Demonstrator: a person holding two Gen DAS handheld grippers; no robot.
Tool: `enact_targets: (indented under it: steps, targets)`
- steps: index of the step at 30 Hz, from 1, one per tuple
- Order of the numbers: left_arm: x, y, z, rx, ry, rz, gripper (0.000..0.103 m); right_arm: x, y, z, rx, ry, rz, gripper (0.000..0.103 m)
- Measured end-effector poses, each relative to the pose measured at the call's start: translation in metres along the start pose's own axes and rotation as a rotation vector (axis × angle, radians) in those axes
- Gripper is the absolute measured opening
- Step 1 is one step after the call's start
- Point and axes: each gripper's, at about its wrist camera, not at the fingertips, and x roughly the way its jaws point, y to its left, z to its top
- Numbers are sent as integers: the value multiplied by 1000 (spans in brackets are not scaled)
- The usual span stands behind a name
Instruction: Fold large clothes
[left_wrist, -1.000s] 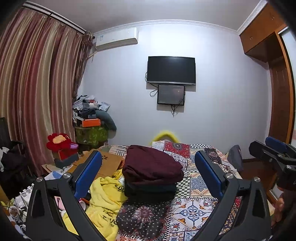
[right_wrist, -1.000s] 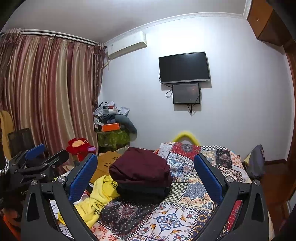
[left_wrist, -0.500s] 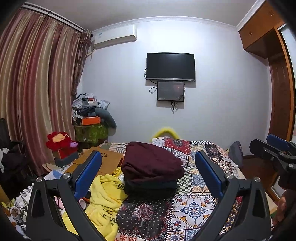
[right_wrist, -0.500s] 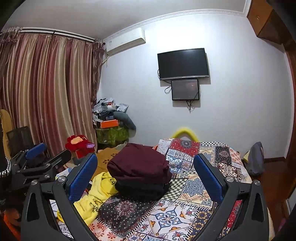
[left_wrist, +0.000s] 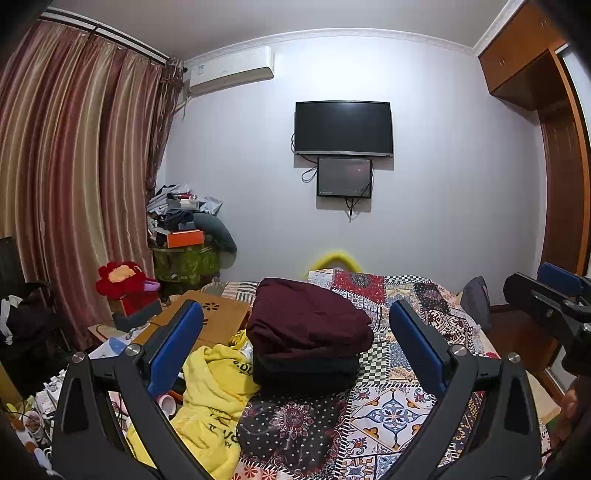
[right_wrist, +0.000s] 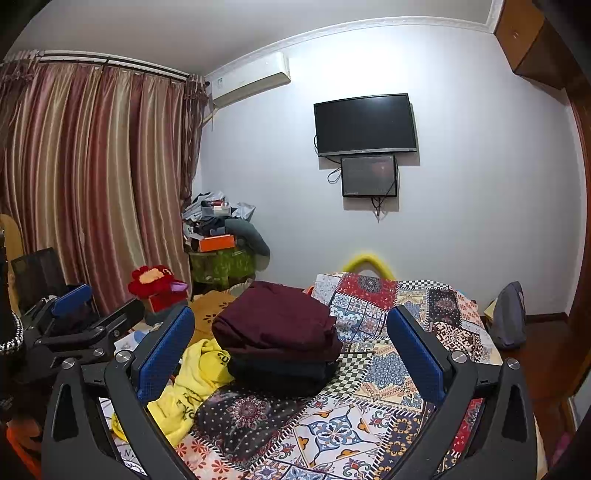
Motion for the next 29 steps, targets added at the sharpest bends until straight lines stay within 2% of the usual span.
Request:
enact_targets:
  steps: [5,9,16,29]
  targets:
    - [0,0,0,-1,4,-8,101,0,0,-1,0,1,-1,103]
    - [1,0,0,-2,16,-50,101,0,0,0,2,0,-2,103]
    - [-1,-7,0,24,17,-76,101,2,-2,-2,12,-1,-8,103]
    - [1,-6,-1,9,19,-66,101,3,-5,-6,23,6,-14,103]
